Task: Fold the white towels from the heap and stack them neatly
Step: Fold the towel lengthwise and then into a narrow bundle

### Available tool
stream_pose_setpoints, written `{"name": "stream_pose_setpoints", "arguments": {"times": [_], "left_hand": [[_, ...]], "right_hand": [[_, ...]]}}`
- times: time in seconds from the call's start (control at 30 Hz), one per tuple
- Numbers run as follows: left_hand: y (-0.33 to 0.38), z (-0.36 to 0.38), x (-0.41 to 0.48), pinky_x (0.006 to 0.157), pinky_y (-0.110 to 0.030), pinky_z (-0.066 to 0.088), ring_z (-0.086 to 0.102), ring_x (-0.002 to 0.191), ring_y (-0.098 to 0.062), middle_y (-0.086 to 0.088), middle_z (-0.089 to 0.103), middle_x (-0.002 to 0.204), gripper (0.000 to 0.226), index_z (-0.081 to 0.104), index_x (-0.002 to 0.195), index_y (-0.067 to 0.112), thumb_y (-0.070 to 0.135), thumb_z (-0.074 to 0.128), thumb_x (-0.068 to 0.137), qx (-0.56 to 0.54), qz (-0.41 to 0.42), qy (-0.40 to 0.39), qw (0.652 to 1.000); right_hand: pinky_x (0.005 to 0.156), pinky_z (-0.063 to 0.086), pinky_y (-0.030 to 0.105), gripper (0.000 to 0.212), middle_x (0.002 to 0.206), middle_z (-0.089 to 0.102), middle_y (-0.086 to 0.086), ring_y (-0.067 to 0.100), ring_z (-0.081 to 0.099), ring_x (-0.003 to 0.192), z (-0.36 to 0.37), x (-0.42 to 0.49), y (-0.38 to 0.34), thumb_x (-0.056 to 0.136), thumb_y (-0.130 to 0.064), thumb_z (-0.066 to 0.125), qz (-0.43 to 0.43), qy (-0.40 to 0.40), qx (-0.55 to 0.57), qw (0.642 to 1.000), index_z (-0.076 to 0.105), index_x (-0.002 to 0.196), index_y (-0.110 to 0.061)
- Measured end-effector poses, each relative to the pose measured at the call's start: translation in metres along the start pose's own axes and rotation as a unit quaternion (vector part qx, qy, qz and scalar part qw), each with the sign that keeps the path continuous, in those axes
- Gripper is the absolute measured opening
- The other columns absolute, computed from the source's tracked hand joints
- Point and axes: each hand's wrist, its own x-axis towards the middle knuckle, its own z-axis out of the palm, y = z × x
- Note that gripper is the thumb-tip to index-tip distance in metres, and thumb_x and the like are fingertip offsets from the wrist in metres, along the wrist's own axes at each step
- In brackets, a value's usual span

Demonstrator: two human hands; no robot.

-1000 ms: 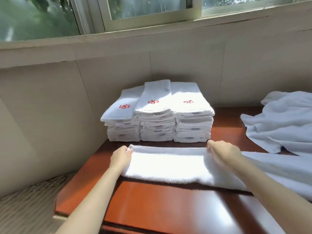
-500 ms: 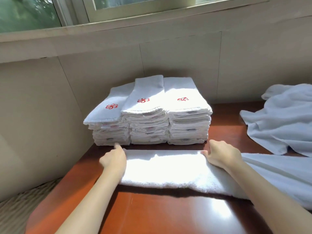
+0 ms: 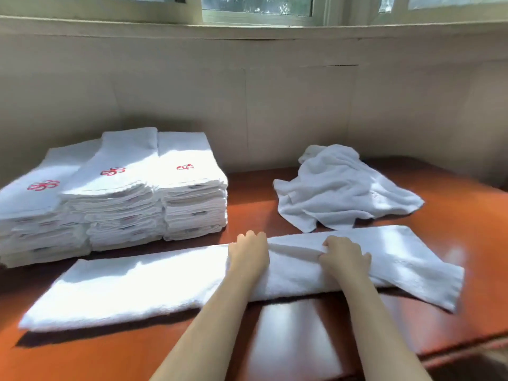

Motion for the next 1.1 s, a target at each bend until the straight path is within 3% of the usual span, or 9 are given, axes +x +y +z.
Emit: {"name": "stream_pose_setpoints", "arguments": {"times": [0.13, 0.2, 0.33, 0.47, 0.6, 0.7, 0.77, 0.9, 1.1], "left_hand": [[0.055, 0.020, -0.004, 0.098, -0.039, 0.033, 0.043, 0.122, -0.026, -0.004, 0.047, 0.130, 0.039, 0.044, 0.131, 0.021, 0.014, 0.033, 0.095, -0.025, 0.008, 0.030, 0.999], [0.054, 0.028, -0.008, 0.103, -0.036, 0.029, 0.040, 0.128, -0.021, 0.001, 0.046, 0.136, 0.042, 0.041, 0.137, 0.026, 0.018, 0.031, 0.097, -0.052, 0.001, 0.044, 0.998], [0.042, 0.023, -0.012, 0.104, -0.035, 0.030, 0.038, 0.129, -0.022, 0.001, 0.041, 0.139, 0.041, 0.037, 0.139, 0.030, 0.022, 0.030, 0.099, -0.055, 0.028, 0.002, 0.998], [0.032, 0.011, -0.018, 0.093, -0.038, 0.039, 0.044, 0.112, -0.025, 0.001, 0.044, 0.123, 0.035, 0.043, 0.128, 0.032, 0.020, 0.035, 0.096, -0.038, 0.066, -0.074, 0.994], [0.026, 0.002, -0.014, 0.083, -0.032, 0.040, 0.050, 0.101, -0.020, 0.005, 0.053, 0.104, 0.013, 0.056, 0.100, 0.028, 0.025, 0.044, 0.096, -0.095, 0.066, -0.028, 0.993], [0.019, -0.003, -0.011, 0.074, -0.030, 0.039, 0.053, 0.090, -0.015, 0.007, 0.058, 0.091, 0.012, 0.053, 0.082, 0.026, 0.026, 0.052, 0.094, -0.140, 0.082, -0.012, 0.987], [0.015, -0.003, -0.010, 0.070, -0.031, 0.041, 0.054, 0.083, -0.014, 0.007, 0.061, 0.084, 0.017, 0.052, 0.077, 0.026, 0.026, 0.052, 0.094, -0.166, 0.079, -0.004, 0.983], [0.021, 0.002, -0.010, 0.068, -0.034, 0.042, 0.054, 0.084, -0.019, 0.006, 0.061, 0.083, 0.014, 0.053, 0.083, 0.024, 0.027, 0.049, 0.096, -0.167, 0.058, 0.049, 0.983], [0.028, 0.016, -0.011, 0.080, -0.034, 0.044, 0.050, 0.101, -0.018, 0.004, 0.059, 0.101, 0.019, 0.062, 0.106, 0.022, 0.030, 0.046, 0.098, -0.122, 0.046, 0.095, 0.987]], "right_hand": [[0.114, 0.008, 0.052, 0.038, 0.131, 0.047, -0.001, 0.019, 0.044, 0.127, -0.015, 0.000, 0.041, 0.092, -0.018, 0.038, 0.028, 0.007, -0.039, 0.999, 0.048, 0.127, -0.026], [0.111, 0.019, 0.047, 0.035, 0.129, 0.052, -0.002, 0.018, 0.047, 0.123, -0.023, 0.003, 0.057, 0.093, -0.016, 0.037, -0.013, 0.003, -0.071, 0.997, 0.051, 0.125, -0.024], [0.074, 0.040, 0.028, 0.026, 0.116, 0.061, 0.007, 0.027, 0.058, 0.107, -0.038, 0.002, 0.075, 0.088, -0.009, 0.042, -0.076, -0.031, -0.083, 0.993, 0.060, 0.107, -0.012], [0.079, 0.049, 0.031, 0.032, 0.113, 0.063, 0.009, 0.028, 0.060, 0.103, -0.047, -0.003, 0.090, 0.082, -0.006, 0.044, -0.053, -0.098, -0.024, 0.993, 0.062, 0.108, -0.010], [0.081, 0.051, 0.028, 0.041, 0.119, 0.065, 0.007, 0.023, 0.060, 0.110, -0.065, -0.004, 0.117, 0.079, -0.009, 0.042, 0.000, -0.124, -0.064, 0.990, 0.061, 0.114, -0.013], [0.051, 0.045, 0.025, 0.038, 0.093, 0.068, 0.015, 0.023, 0.058, 0.067, -0.071, -0.001, 0.137, 0.074, -0.002, 0.039, 0.028, -0.151, 0.019, 0.988, 0.060, 0.106, 0.002], [0.050, 0.036, 0.022, 0.017, 0.067, 0.055, 0.007, 0.020, 0.048, 0.051, -0.073, 0.002, 0.148, 0.072, 0.002, 0.046, 0.055, -0.070, 0.101, 0.991, 0.056, 0.085, -0.001], [0.071, 0.043, 0.032, 0.017, 0.099, 0.058, 0.006, 0.032, 0.059, 0.096, -0.071, 0.011, 0.153, 0.082, -0.007, 0.054, 0.127, 0.131, 0.114, 0.977, 0.058, 0.094, -0.018], [0.081, 0.043, 0.036, 0.021, 0.116, 0.060, 0.015, 0.036, 0.056, 0.109, -0.052, 0.021, 0.160, 0.094, -0.018, 0.047, 0.218, 0.119, 0.118, 0.961, 0.061, 0.107, -0.011]]}}
